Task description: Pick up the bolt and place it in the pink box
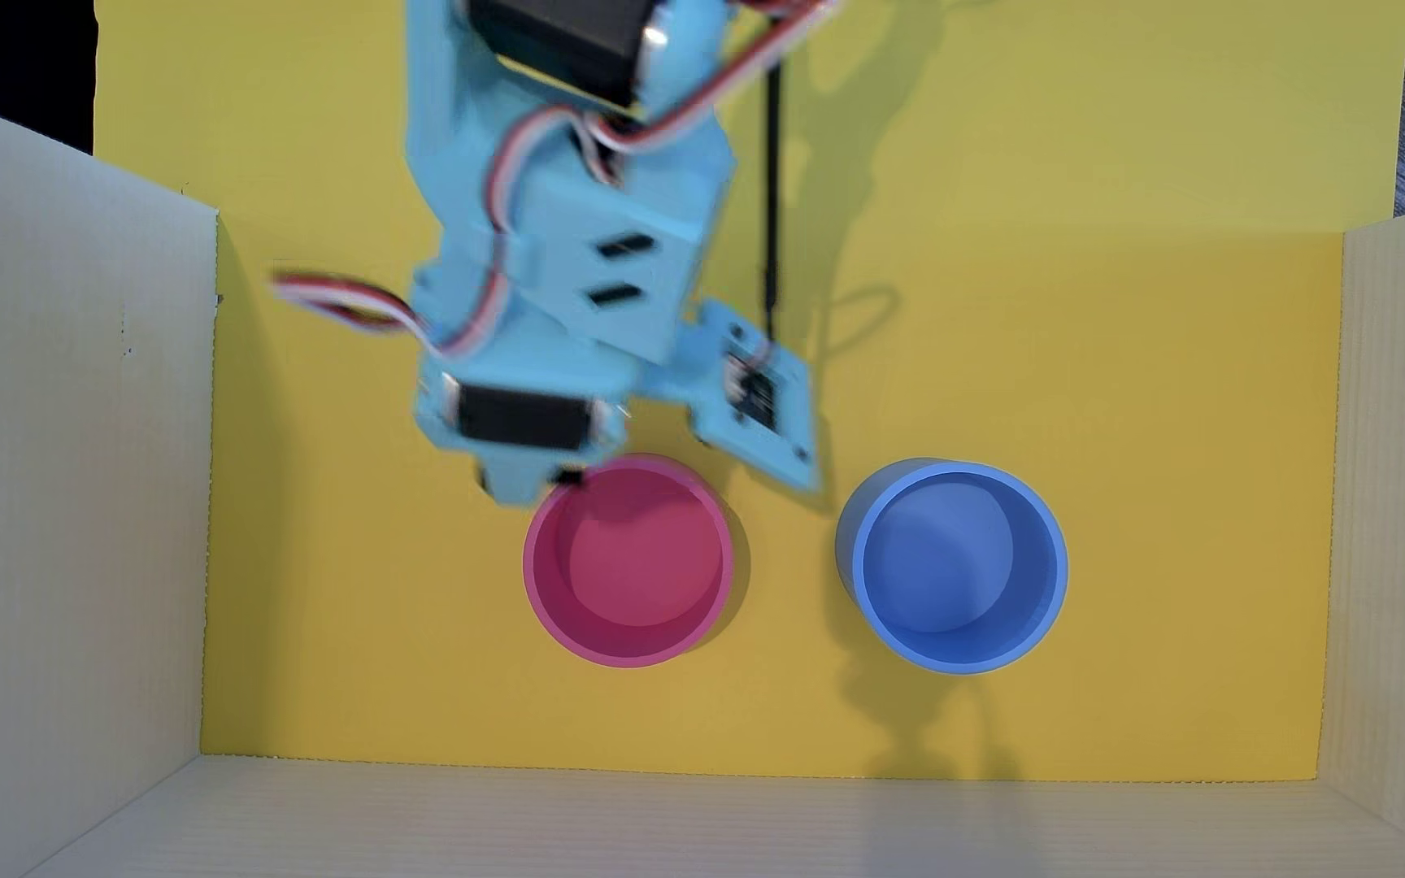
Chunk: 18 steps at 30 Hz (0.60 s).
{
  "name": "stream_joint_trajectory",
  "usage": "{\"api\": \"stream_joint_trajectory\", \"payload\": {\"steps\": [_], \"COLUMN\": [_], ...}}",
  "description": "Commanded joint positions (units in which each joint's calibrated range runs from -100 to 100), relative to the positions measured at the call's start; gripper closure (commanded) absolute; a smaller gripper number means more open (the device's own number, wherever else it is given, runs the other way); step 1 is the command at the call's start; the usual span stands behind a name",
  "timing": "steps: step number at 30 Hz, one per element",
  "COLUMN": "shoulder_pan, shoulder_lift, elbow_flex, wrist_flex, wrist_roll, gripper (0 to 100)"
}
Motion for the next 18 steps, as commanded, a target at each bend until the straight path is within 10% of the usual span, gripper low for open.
{"api": "stream_joint_trajectory", "payload": {"steps": [1,18], "shoulder_pan": [-2.07,-3.17], "shoulder_lift": [3.41,20.83], "elbow_flex": [-8.24,-26.60], "wrist_flex": [0.43,5.23], "wrist_roll": [-2.00,-2.94], "gripper": [99,98]}}
